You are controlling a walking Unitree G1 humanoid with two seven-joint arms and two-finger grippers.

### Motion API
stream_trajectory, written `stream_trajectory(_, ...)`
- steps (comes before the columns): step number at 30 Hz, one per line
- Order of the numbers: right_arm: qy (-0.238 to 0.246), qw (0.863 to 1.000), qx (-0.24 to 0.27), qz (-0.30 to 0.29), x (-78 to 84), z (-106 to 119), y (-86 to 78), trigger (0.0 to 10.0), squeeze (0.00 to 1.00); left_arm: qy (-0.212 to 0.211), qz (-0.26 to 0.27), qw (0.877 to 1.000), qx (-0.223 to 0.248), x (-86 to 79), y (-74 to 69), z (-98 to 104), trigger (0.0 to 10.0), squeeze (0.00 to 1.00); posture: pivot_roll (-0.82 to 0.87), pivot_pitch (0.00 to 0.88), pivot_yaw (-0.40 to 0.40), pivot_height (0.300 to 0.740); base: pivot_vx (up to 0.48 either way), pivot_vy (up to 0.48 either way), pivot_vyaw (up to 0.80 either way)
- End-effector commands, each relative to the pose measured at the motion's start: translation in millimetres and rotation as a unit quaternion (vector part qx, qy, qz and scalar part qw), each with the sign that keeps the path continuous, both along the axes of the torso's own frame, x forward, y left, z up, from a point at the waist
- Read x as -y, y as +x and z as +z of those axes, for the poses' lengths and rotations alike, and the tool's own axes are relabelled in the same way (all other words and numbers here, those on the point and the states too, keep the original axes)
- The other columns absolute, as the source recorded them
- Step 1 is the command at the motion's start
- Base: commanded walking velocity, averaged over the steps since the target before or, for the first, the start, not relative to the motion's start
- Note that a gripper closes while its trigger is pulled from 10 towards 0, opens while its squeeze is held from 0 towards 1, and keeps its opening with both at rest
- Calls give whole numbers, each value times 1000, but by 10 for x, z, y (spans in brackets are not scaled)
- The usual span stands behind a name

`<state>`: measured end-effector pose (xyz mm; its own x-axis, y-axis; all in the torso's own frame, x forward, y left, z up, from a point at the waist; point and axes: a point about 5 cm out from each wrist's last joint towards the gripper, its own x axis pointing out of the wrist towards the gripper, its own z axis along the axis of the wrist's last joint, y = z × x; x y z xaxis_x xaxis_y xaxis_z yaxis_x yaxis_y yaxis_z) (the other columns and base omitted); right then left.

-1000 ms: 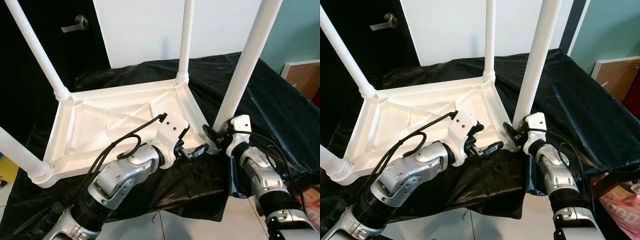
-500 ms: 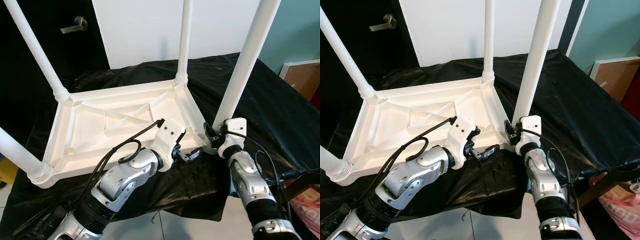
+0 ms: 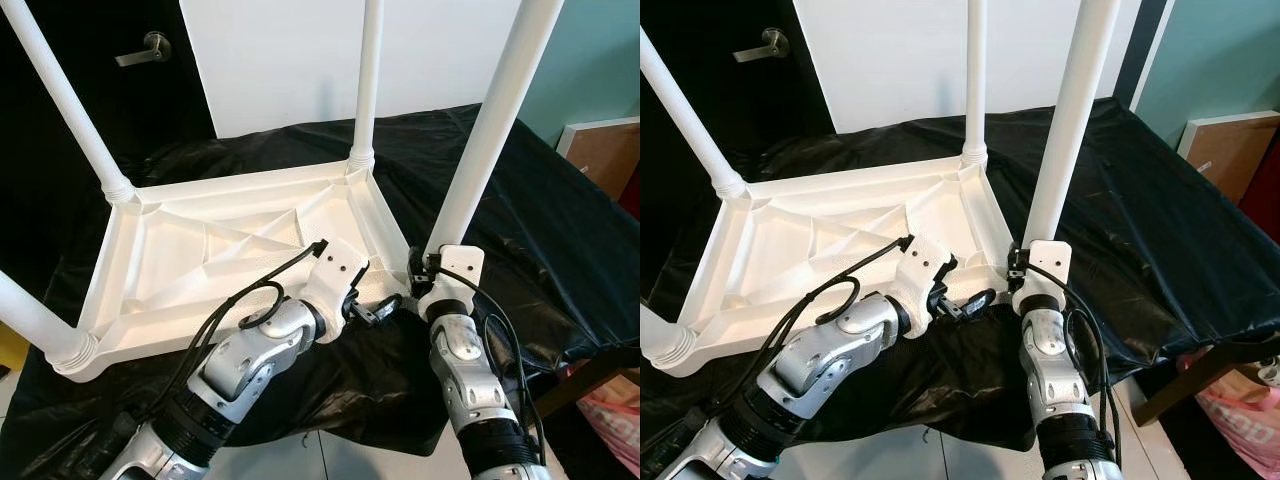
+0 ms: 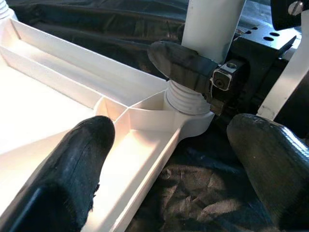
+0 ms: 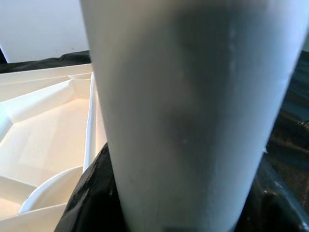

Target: Building children table

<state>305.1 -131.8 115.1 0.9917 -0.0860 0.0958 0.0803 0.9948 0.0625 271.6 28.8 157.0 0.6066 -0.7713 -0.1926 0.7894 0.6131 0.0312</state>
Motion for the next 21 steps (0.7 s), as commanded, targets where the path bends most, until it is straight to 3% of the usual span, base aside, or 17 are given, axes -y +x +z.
stream_trajectory(1,42,998,-46,-7,-40,-205,-83,10000,0,7,-77,997,-7,32,-54,-27,10000,0,-176,31,65,740,0,0,0)
stream_trajectory(5,40,999,-37,-2,-58,-173,-87,10000,0,11,-78,997,-6,17,-60,-35,10000,0,-175,31,68,740,0,0,0)
stream_trajectory(6,41,999,-28,1,-70,-137,-87,10000,1000,14,-78,997,-5,4,-61,-40,10000,0,-172,32,67,740,0,0,0)
stream_trajectory(12,38,999,-12,7,-63,-69,-92,10000,1000,17,-73,997,-1,-13,-49,-39,10000,0,-162,36,65,740,0,0,0)
stream_trajectory(21,12,998,18,53,158,-5,-133,10000,1000,19,-62,998,12,-56,-37,-8,10000,0,-160,51,59,740,0,0,0)
